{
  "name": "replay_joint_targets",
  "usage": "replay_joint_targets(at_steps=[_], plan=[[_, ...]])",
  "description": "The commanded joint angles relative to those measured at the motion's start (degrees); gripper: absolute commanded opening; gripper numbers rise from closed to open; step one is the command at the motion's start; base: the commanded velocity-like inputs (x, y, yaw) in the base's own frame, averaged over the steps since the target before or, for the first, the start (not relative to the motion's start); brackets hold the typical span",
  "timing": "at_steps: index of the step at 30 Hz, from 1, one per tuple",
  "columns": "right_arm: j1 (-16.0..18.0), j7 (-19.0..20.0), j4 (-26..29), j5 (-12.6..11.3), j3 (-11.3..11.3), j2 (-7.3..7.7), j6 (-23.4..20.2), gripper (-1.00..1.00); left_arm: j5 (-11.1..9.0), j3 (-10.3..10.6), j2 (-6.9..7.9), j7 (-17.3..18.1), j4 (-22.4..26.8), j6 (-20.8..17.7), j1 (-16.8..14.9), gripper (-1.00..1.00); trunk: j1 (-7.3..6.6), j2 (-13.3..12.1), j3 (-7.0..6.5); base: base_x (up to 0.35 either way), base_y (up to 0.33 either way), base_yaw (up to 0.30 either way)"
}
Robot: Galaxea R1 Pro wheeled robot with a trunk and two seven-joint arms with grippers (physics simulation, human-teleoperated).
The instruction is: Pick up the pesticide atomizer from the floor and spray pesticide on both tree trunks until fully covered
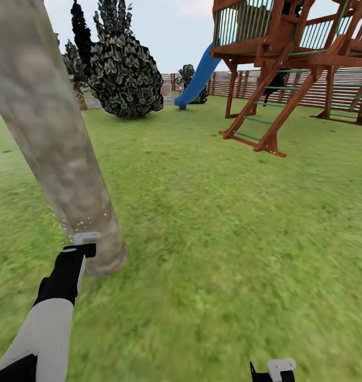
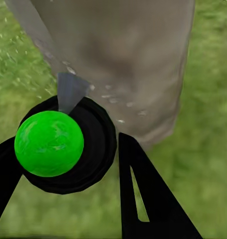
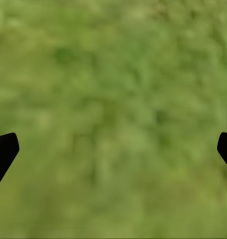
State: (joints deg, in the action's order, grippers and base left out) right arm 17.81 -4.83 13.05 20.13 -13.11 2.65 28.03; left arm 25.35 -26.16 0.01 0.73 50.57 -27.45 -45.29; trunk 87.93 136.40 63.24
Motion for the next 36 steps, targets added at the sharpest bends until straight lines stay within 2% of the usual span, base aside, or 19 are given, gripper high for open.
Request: replay_joint_targets(at_steps=[1,4,6,8,15,18,25,30,36], plan=[[0.0,-0.3,-0.1,0.6,-0.3,-0.01,0.2,1.0,0.2,-0.1,0.0,0.0,0.1,-0.2,0.0,-1.0,0.01,0.0,0.05,0.203,-0.227,0.275],[0.0,-0.3,-0.1,0.6,-0.3,-0.01,0.2,1.0,0.4,-0.2,0.59,-0.2,0.8,-0.2,0.2,-1.0,0.01,0.0,0.05,0.139,-0.241,0.276],[0.0,-0.3,-0.1,0.6,-0.3,-0.01,0.1,1.0,0.5,-2.1,0.76,-1.5,0.9,-0.2,0.3,-1.0,0.01,0.0,0.05,0.018,-0.269,0.277],[0.0,-0.3,-0.1,0.6,-0.3,-0.01,0.2,1.0,0.6,-2.6,0.76,-1.7,0.9,-0.1,0.3,-1.0,0.01,0.0,0.05,0.004,-0.272,0.275],[0.0,-0.3,0.0,0.6,-0.3,-0.01,0.2,1.0,0.4,-2.5,-0.04,-2.0,0.8,-0.1,0.8,-1.0,0.01,0.0,0.05,0.137,-0.241,0.037],[0.0,-0.3,0.0,0.6,-0.3,-0.05,0.2,1.0,0.6,-2.8,0.64,-2.0,0.8,-0.1,0.9,-1.0,0.01,0.0,0.05,0.243,-0.174,0.027],[0.0,-0.3,0.0,0.6,-0.3,-0.1,0.2,1.0,0.7,-2.9,1.07,-2.2,0.9,-0.1,3.5,-1.0,0.01,0.0,0.05,0.201,-0.178,0.251],[0.0,-0.3,0.0,0.6,-0.2,-0.1,0.2,1.0,0.4,-2.8,0.63,-6.7,0.8,-0.1,4.3,-1.0,0.01,0.0,0.05,-0.096,-0.164,0.277],[0.0,-0.3,0.0,0.5,-0.2,-0.09,0.2,1.0,0.2,-2.5,0.29,-7.1,0.0,0.1,4.4,-1.0,0.01,0.0,0.05,-0.001,-0.006,0.222]])
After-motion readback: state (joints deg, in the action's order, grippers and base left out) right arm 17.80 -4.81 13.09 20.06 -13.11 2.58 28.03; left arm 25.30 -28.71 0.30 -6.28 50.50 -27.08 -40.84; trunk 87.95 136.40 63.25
